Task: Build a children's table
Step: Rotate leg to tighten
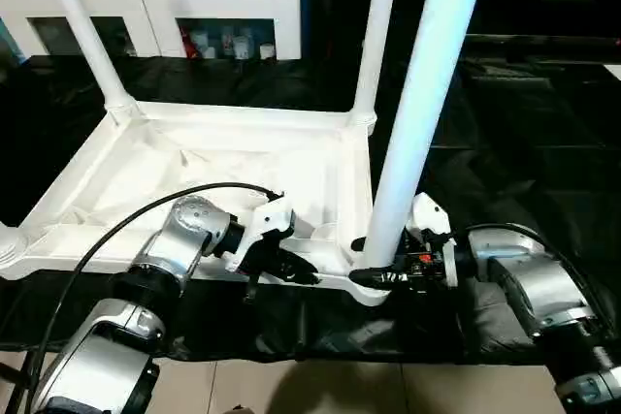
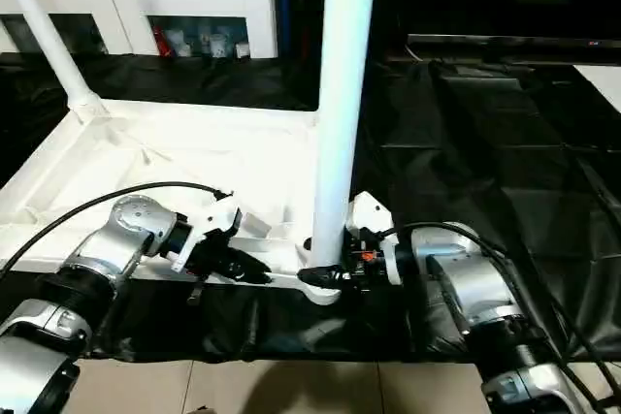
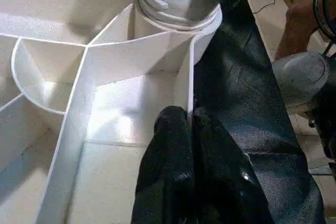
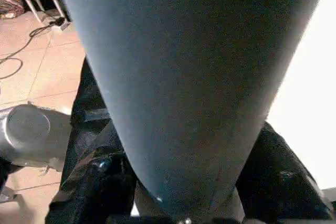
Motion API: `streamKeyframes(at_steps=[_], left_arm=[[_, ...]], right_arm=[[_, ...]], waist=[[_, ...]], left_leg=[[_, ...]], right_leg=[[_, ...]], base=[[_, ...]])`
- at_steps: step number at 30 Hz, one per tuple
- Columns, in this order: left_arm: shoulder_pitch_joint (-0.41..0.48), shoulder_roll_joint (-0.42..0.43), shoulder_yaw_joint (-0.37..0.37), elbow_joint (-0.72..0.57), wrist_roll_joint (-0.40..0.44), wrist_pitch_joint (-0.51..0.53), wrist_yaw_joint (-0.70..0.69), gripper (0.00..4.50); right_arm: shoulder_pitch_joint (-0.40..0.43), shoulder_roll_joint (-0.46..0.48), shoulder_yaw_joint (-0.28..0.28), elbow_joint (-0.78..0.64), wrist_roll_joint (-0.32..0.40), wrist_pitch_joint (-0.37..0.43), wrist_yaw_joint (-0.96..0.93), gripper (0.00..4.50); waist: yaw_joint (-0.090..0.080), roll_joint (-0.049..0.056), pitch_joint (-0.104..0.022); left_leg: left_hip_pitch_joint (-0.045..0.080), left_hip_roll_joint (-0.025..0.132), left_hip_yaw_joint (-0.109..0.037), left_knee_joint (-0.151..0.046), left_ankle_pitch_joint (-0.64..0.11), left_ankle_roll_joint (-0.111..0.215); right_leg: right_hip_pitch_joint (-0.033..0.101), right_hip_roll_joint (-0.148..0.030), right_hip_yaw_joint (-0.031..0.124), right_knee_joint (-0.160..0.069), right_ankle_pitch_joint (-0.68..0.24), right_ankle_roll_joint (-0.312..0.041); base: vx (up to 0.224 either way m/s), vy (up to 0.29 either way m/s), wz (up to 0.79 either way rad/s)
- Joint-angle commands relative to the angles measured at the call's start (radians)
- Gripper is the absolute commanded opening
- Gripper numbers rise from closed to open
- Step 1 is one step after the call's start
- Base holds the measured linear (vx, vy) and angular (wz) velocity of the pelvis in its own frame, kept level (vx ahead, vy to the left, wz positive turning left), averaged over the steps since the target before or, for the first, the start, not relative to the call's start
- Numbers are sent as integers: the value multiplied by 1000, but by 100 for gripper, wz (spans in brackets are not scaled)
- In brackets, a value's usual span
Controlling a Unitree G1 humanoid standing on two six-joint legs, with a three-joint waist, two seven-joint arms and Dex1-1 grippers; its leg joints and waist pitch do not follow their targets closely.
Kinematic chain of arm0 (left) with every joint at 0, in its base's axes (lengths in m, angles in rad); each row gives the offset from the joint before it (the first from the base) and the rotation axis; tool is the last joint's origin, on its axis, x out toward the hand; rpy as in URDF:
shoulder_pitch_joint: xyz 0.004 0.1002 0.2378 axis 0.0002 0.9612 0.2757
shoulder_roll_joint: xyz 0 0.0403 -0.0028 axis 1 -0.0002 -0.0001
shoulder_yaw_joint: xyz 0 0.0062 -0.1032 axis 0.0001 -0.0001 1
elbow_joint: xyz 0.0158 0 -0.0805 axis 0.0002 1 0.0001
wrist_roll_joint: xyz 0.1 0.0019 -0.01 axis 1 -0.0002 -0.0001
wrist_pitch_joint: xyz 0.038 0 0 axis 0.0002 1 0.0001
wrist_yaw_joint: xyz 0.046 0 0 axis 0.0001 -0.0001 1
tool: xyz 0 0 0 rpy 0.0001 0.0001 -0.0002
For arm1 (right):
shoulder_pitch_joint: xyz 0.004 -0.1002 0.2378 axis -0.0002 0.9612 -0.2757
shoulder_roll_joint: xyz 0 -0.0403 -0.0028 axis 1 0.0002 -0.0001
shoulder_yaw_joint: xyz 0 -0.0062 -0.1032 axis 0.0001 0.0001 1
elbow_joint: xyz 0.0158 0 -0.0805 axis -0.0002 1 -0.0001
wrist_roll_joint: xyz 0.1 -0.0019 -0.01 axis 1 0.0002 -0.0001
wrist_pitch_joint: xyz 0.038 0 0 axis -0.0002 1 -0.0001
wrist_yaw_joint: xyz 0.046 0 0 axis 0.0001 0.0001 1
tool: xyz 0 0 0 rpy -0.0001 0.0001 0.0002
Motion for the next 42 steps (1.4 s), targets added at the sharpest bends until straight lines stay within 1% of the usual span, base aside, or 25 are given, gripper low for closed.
streamKeyframes(at_steps=[1,2,5,7,11,12,14,15,16,18,20,23,26,27,28,29,30,31,32,33,34,36,37,38,42], left_arm=[[-24,-34,-17,9,-9,12,28,0],[-24,-36,-14,11,-10,15,34,0],[-24,-61,2,13,-5,40,107,0],[-25,-82,9,17,8,53,176,0],[-28,-123,21,14,18,86,269,0],[-29,-135,25,14,19,93,296,0],[-29,-185,30,5,27,122,382,0],[-26,-208,27,-6,26,138,404,0],[-22,-232,25,-18,26,155,430,0],[-15,-262,14,-32,31,170,458,0],[-12,-280,4,-36,37,172,467,0],[-10,-278,0,-40,39,170,460,0],[-8,-259,-1,-44,38,165,440,0],[-6,-240,-1,-49,37,161,422,0],[-5,-231,-1,-52,36,160,413,0],[-1,-209,-3,-55,36,155,392,0],[1,-193,-5,-57,36,152,375,0],[2,-187,-5,-57,37,151,369,0],[4,-170,-6,-58,37,146,348,0],[3,-164,-5,-58,36,144,338,0],[5,-146,-5,-61,32,142,309,0],[8,-125,-7,-65,26,134,271,0],[9,-111,-8,-69,21,131,241,0],[10,-102,-10,-71,18,129,224,0],[8,-71,-19,-68,6,103,152,0]], right_arm=[[37,45,86,33,-13,29,17,213],[41,51,79,33,-12,24,5,211],[62,84,25,37,-16,2,-117,206],[78,105,-13,35,-34,6,-228,204],[85,127,-50,45,-68,37,-366,197],[83,143,-65,56,-80,48,-425,196],[70,202,-103,77,-107,95,-585,196],[59,237,-122,91,-112,116,-654,195],[43,276,-140,108,-117,128,-730,195],[9,343,-172,141,-112,151,-854,195],[-14,388,-171,154,-108,128,-890,251],[-24,408,-165,147,-97,93,-880,275],[-23,396,-168,130,-90,85,-844,308],[-19,374,-169,119,-91,83,-806,319],[-17,362,-169,114,-92,81,-788,319],[-10,331,-163,102,-88,79,-738,339],[-4,304,-154,93,-84,77,-694,339],[-2,294,-150,90,-81,75,-680,346],[3,263,-140,83,-75,72,-634,353],[5,249,-137,80,-73,71,-615,363],[14,214,-121,64,-66,74,-552,373],[26,172,-99,42,-57,85,-474,386],[35,140,-79,23,-55,90,-419,386],[39,122,-70,12,-57,93,-383,406],[44,51,-26,-8,-53,109,-242,406]], waist=[[-2,-9,-52],[-2,-7,-52],[-4,-8,-48],[-12,-9,-40],[-28,-11,-32],[-35,-12,-34],[-44,-12,-36],[-49,-11,-37],[-55,-9,-38],[-65,-8,-39],[-71,-6,-41],[-76,-8,-43],[-73,-9,-47],[-73,-14,-48],[-71,-12,-48],[-68,-11,-52],[-68,-14,-53],[-65,-13,-56],[-65,-15,-59],[-61,-13,-64],[-60,-14,-63],[-53,-15,-58],[-48,-15,-56],[-46,-14,-55],[-38,-14,-54]], left_leg=[[-2,43,-6,-60,-145,81],[-1,43,-7,-60,-149,78],[1,43,-7,-64,-183,67],[11,42,-13,-73,-261,35],[23,37,-20,-76,-344,14],[24,36,-20,-75,-350,16],[16,38,-23,-80,-337,13],[16,36,-25,-79,-341,11],[17,36,-24,-80,-340,16],[11,37,-26,-83,-325,10],[13,35,-24,-82,-327,12],[12,34,-19,-79,-309,30],[3,34,-15,-76,-237,55],[1,35,-14,-75,-212,64],[0,35,-14,-75,-203,68],[-1,36,-13,-71,-168,83],[-3,36,-12,-70,-153,90],[-4,37,-13,-68,-135,97],[-6,38,-12,-64,-97,112],[-7,38,-11,-60,-60,130],[-8,38,-11,-59,-52,140],[-7,39,-7,-58,-71,158],[-6,39,-7,-60,-88,149],[-6,40,-6,-60,-95,145],[-2,46,-7,-63,-135,113]], right_leg=[[49,-77,55,-77,-242,-193],[49,-77,55,-78,-244,-192],[47,-77,55,-85,-293,-181],[42,-79,53,-99,-431,-146],[33,-80,48,-119,-572,-97],[33,-80,49,-123,-578,-90],[36,-79,49,-119,-546,-95],[37,-79,46,-119,-540,-95],[35,-78,48,-119,-523,-102],[37,-80,49,-115,-495,-113],[36,-78,50,-116,-473,-117],[38,-79,55,-116,-429,-132],[48,-77,57,-103,-332,-159],[50,-77,58,-99,-299,-169],[53,-78,57,-97,-286,-174],[57,-78,57,-90,-232,-188],[59,-76,57,-87,-207,-193],[60,-77,57,-83,-175,-200],[61,-76,58,-75,-109,-216],[61,-75,57,-65,-41,-234],[60,-74,57,-63,-19,-241],[59,-75,55,-67,-37,-247],[59,-75,54,-71,-77,-241],[60,-75,54,-72,-91,-238],[56,-75,54,-76,-159,-225]], base=[[0,0,0],[0,0,0],[0,0,0],[0,0,0],[0,0,0],[0,0,0],[0,0,0],[0,0,0],[0,0,0],[0,0,0],[0,0,0],[0,0,0],[0,0,0],[0,0,0],[0,0,0],[0,0,0],[0,0,0],[0,0,0],[0,0,0],[0,0,0],[0,0,0],[0,0,0],[0,0,0],[0,0,0],[0,0,0]])
